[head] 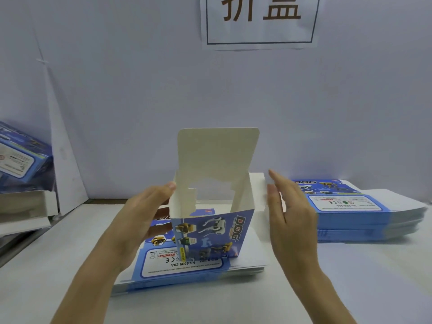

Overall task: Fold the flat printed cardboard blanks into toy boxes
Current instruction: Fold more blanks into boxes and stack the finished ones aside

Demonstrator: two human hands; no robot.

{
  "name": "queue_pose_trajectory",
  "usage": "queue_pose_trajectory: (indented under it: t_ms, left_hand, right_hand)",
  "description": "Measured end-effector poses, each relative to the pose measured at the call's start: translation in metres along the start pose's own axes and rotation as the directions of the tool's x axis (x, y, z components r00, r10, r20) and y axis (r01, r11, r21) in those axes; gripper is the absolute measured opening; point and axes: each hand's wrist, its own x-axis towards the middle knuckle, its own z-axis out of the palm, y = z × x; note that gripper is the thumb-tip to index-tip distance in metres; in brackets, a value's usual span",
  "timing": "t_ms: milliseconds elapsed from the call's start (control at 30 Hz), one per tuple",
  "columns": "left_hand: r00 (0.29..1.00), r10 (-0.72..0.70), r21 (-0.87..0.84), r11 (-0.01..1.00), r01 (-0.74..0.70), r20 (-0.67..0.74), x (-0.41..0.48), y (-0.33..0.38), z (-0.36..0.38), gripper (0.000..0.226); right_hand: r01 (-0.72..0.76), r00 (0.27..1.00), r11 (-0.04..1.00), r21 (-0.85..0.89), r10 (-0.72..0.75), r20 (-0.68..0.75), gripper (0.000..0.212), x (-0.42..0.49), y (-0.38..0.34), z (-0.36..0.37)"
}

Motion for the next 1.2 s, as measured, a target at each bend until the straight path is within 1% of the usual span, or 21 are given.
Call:
queue_pose_trajectory:
  t_ms: [33, 100, 133, 200, 233, 300, 367, 400, 467, 500, 533, 567, 633, 733, 767, 833, 900, 967, 1033, 1133, 1200]
  left_hand:
    - [1.000, 0.004, 0.003, 1.000, -0.004, -0.002, -0.001, 0.000, 0.000, 0.064]
    - [1.000, 0.008, 0.003, 1.000, -0.008, -0.008, -0.001, 0.000, 0.000, 0.065]
    - [1.000, 0.007, -0.001, 1.000, -0.007, -0.009, 0.000, 0.000, -0.001, 0.064]
    - [1.000, -0.001, -0.006, 1.000, 0.001, -0.004, 0.001, 0.000, -0.002, 0.063]
    - [1.000, -0.003, -0.001, 1.000, 0.003, 0.006, 0.001, 0.000, -0.002, 0.063]
    - [1.000, 0.002, 0.014, 1.000, -0.002, 0.024, 0.000, 0.000, 0.000, 0.062]
    - [1.000, 0.012, 0.020, 1.000, -0.012, 0.029, 0.000, -0.001, 0.003, 0.059]
    - [0.999, 0.018, 0.026, 0.999, -0.019, 0.028, -0.001, -0.001, 0.004, 0.057]
    - [0.999, 0.033, 0.038, 0.999, -0.034, 0.023, -0.001, -0.001, 0.005, 0.058]
    - [0.999, 0.037, 0.040, 0.998, -0.038, 0.020, -0.001, -0.001, 0.005, 0.060]
    - [0.999, 0.041, 0.042, 0.998, -0.042, 0.018, -0.001, 0.000, 0.005, 0.062]
    - [0.999, 0.046, 0.043, 0.998, -0.047, 0.019, -0.002, 0.000, 0.006, 0.063]
    - [0.997, 0.068, 0.047, 0.997, -0.069, 0.019, -0.002, -0.001, 0.008, 0.060]
    - [0.994, 0.099, 0.046, 0.994, -0.097, -0.036, -0.001, -0.002, 0.011, 0.039]
    - [0.994, 0.092, 0.029, 0.995, -0.090, -0.060, 0.000, -0.003, 0.011, 0.032]
    - [0.996, 0.067, -0.016, 0.998, -0.068, -0.063, 0.002, -0.003, 0.006, 0.033]
    - [0.999, 0.053, -0.053, 0.997, -0.053, -0.002, 0.003, -0.005, -0.001, 0.041]
    - [0.995, 0.047, -0.061, 0.997, -0.042, 0.082, 0.004, -0.007, -0.009, 0.038]
    - [0.996, 0.016, -0.147, 0.989, -0.002, 0.091, 0.009, -0.012, -0.017, 0.040]
    - [0.988, -0.149, -0.368, 0.918, 0.151, 0.032, 0.017, -0.020, -0.019, 0.048]
    - [0.969, -0.237, -0.408, 0.881, 0.241, 0.061, 0.017, -0.021, -0.014, 0.049]
  right_hand:
    - [0.049, 0.999, 0.999, -0.023, -0.049, -0.007, 0.036, -0.001, -0.004, -0.001]
    - [0.035, 0.999, 0.999, -0.006, -0.035, 0.024, 0.041, -0.002, -0.013, -0.001]
    - [0.061, 0.998, 0.997, -0.051, -0.060, 0.022, 0.041, -0.002, -0.016, -0.001]
    - [0.151, 0.988, 0.964, -0.220, -0.155, 0.001, 0.034, -0.002, -0.021, -0.002]
    - [0.169, 0.984, 0.947, -0.272, -0.177, -0.004, 0.035, -0.002, -0.022, -0.003]
    - [0.118, 0.993, 0.943, -0.312, -0.109, 0.047, 0.038, -0.003, -0.024, -0.004]
    - [0.010, 0.989, 0.938, -0.345, 0.043, 0.145, 0.045, -0.006, -0.030, -0.004]
    - [-0.021, 0.983, 0.937, -0.348, 0.083, 0.162, 0.044, -0.007, -0.032, -0.003]
    - [-0.105, 0.980, 0.962, -0.251, 0.142, 0.136, 0.038, -0.007, -0.033, -0.004]
    - [-0.173, 0.972, 0.967, -0.189, 0.199, 0.127, 0.041, -0.005, -0.033, -0.005]
    - [-0.236, 0.956, 0.959, -0.155, 0.257, 0.139, 0.043, -0.004, -0.033, -0.006]
    - [-0.259, 0.945, 0.951, -0.167, 0.285, 0.159, 0.038, -0.004, -0.033, -0.007]
    - [-0.216, 0.943, 0.949, -0.230, 0.264, 0.205, 0.016, -0.005, -0.031, -0.006]
    - [-0.138, 0.938, 0.951, -0.276, 0.215, 0.272, 0.028, -0.009, -0.036, -0.003]
    - [-0.126, 0.936, 0.956, -0.263, 0.203, 0.287, 0.026, -0.009, -0.036, -0.003]
    - [-0.131, 0.939, 0.970, -0.206, 0.188, 0.289, 0.021, -0.008, -0.035, -0.004]
    - [-0.127, 0.943, 0.977, -0.170, 0.172, 0.285, 0.022, -0.005, -0.033, -0.005]
    - [-0.115, 0.943, 0.980, -0.160, 0.159, 0.294, 0.023, -0.004, -0.030, -0.005]
    - [-0.110, 0.940, 0.980, -0.163, 0.156, 0.303, 0.024, -0.003, -0.028, -0.005]
    - [-0.083, 0.944, 0.980, -0.181, 0.136, 0.302, 0.023, -0.007, -0.030, -0.001]
    - [-0.063, 0.946, 0.979, -0.195, 0.121, 0.300, 0.023, -0.009, -0.032, 0.000]
